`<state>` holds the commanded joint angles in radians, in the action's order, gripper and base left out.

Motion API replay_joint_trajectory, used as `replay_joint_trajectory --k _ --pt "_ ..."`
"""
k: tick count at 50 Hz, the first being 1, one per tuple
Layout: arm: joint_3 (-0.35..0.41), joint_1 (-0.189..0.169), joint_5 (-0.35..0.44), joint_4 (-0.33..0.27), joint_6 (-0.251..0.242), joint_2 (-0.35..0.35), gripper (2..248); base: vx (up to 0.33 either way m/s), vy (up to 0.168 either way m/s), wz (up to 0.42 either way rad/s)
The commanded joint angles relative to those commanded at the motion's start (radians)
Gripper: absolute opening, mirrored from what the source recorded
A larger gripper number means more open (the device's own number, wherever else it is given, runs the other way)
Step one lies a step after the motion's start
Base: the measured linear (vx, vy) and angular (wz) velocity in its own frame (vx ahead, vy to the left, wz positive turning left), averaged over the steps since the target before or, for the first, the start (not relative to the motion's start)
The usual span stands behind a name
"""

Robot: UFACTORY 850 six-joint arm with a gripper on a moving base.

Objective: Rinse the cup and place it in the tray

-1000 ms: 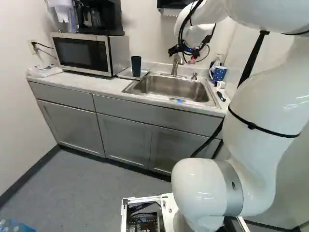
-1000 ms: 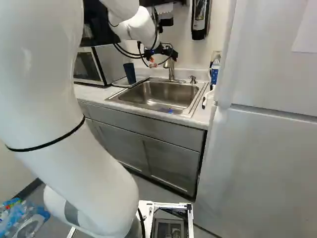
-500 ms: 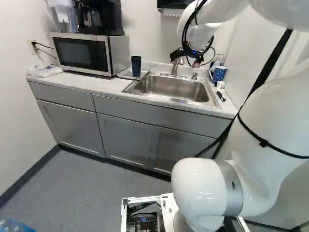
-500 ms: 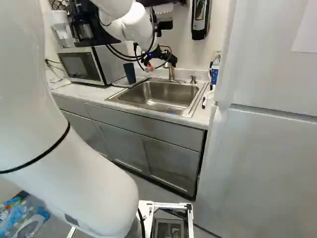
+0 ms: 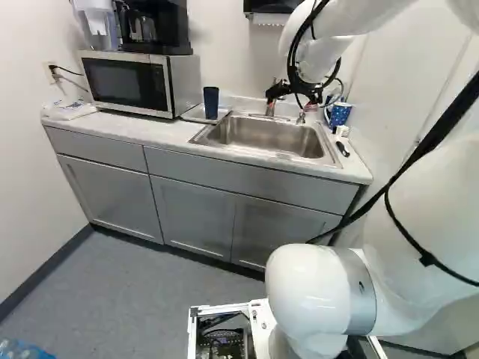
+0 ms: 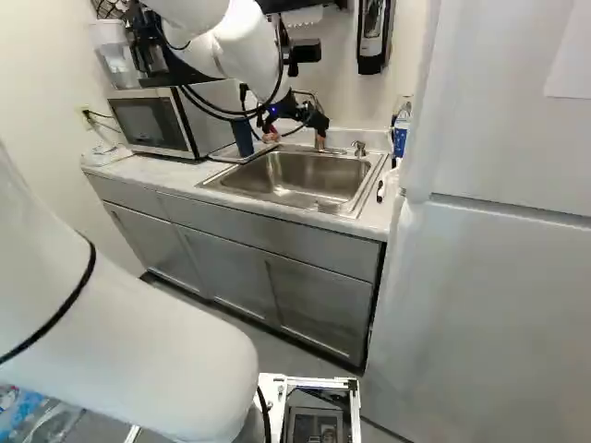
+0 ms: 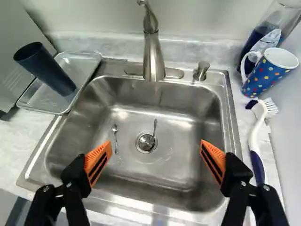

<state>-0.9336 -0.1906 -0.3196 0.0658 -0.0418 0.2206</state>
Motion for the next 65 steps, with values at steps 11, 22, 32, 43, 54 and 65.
replay_joint_trajectory --k 11,22,32,43,54,65 --pt "0.000 0.000 -0.004 0.000 0.000 0.000 247 0.000 0.000 0.000" --pt "0.000 0.000 -0.004 0.000 0.000 0.000 247 0.000 0.000 0.000" --pt "0.000 0.000 -0.004 0.000 0.000 0.000 247 0.000 0.000 0.000" --pt "0.000 0.000 -0.004 0.000 0.000 0.000 247 0.000 0.000 0.000" --pt "0.000 0.000 -0.004 0.000 0.000 0.000 247 0.000 0.000 0.000" --pt "0.000 0.000 -0.004 0.000 0.000 0.000 247 0.000 0.000 0.000"
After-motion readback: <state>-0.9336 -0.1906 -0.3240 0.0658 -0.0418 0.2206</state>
